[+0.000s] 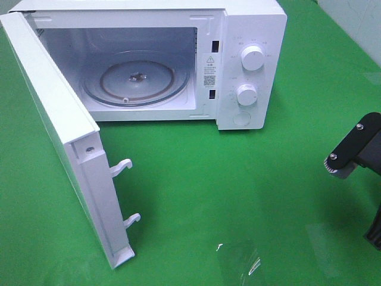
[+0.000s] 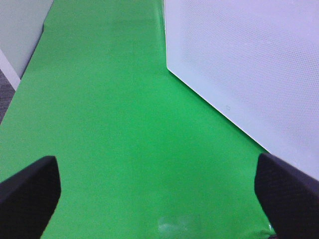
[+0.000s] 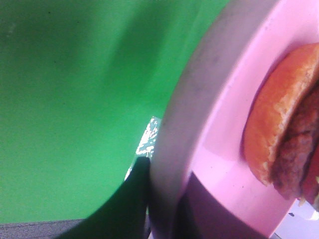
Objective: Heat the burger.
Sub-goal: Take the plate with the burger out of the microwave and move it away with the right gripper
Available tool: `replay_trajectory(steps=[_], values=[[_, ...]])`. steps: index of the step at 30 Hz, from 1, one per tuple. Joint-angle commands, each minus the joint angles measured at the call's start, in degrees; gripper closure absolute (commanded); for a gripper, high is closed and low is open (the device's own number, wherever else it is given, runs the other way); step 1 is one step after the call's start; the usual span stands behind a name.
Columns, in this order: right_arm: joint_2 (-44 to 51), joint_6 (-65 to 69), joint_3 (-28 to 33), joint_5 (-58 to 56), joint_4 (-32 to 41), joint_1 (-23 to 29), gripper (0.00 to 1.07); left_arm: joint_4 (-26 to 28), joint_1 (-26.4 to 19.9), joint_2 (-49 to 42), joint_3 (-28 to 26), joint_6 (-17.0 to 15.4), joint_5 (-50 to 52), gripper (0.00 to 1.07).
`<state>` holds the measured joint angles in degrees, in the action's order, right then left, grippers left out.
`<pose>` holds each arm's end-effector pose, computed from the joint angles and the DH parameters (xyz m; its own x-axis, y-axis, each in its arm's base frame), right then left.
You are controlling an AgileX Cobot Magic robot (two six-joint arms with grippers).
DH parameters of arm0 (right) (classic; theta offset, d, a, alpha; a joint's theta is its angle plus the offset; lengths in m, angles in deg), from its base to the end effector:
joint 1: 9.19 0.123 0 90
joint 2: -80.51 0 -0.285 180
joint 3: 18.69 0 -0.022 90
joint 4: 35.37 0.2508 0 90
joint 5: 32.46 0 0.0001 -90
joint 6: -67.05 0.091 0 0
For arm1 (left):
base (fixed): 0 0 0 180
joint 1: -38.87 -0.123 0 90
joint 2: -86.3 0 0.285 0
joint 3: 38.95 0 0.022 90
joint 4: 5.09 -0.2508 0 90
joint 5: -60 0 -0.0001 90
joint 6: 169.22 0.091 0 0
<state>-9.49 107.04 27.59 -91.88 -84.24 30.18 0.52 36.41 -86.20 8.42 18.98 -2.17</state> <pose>0.1796 0.0710 0.1729 -0.8480 -0.5288 -0.0350 -0.3825 0.6566 -0.6501 -0.0090 -0.0083 0.2814 -0.4470 0.0777 -0.8912 0.0780 0.9958 0.0476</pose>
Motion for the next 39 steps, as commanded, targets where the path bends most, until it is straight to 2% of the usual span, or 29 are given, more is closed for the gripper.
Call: replay_trajectory(steps=[1, 12, 18, 31, 39], values=[[-3.3, 3.7, -0.3, -2.6, -3.5, -0.1, 1.04, 0.1, -0.2, -0.3, 0.2, 0.0, 0.7, 0.09], [-11.2, 9.3, -1.9, -2.3, -4.2, -0.1, 1.03, 0.1, -0.2, -0.3, 0.2, 0.0, 0.7, 0.09], [-15.8, 12.2, -4.2, 1.3, -4.6, -4.5, 1.03, 0.1, -0.2, -0.3, 0.2, 0.0, 0.7, 0.09], [-20.3, 14.0, -4.3, 6.8, -6.4, -9.8, 1.03, 0.1, -0.2, -0.3, 0.2, 0.0, 0.7, 0.09], [-23.1, 14.5, -5.0, 8.5, -6.5, -10.8, 1.02, 0.1, -0.2, -0.3, 0.2, 0.0, 0.7, 0.09]])
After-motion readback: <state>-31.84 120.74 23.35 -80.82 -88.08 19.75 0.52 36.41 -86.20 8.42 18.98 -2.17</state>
